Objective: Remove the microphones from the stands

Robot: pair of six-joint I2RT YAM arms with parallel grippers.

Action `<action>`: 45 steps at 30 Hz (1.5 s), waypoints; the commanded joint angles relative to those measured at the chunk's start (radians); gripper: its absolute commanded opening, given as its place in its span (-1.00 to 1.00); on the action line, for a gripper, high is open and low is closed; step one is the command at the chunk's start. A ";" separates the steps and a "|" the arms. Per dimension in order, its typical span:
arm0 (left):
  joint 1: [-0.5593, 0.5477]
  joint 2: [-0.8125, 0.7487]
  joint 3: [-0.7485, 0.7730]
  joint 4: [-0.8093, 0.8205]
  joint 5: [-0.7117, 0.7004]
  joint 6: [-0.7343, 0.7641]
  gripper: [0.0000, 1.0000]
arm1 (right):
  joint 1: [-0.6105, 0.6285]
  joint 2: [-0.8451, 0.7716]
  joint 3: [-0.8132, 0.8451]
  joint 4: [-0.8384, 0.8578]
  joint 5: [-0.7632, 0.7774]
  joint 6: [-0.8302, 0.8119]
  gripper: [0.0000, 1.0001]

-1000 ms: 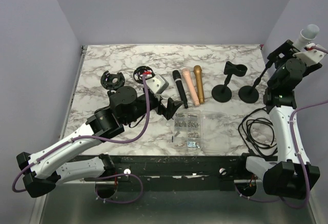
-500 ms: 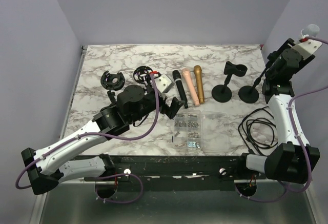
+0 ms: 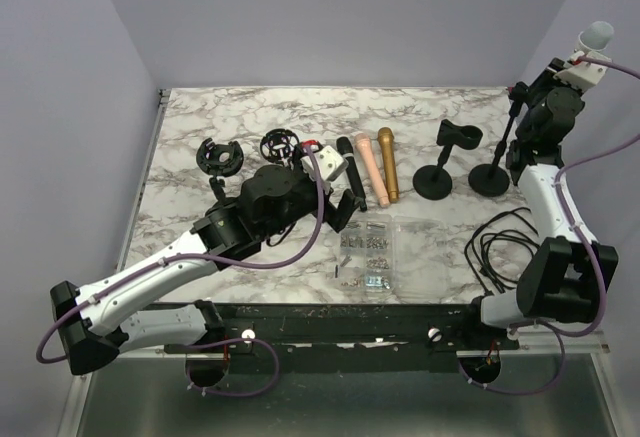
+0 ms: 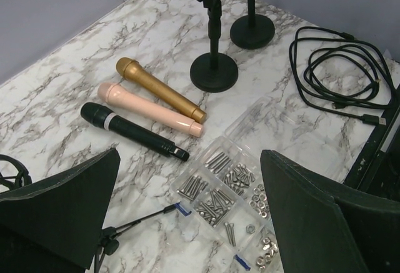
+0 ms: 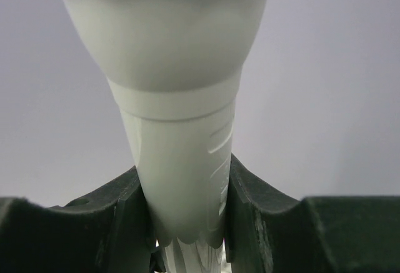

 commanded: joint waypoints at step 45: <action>0.325 0.475 0.436 0.347 0.484 -0.239 0.96 | 0.058 0.302 0.191 0.380 -0.680 0.440 -0.99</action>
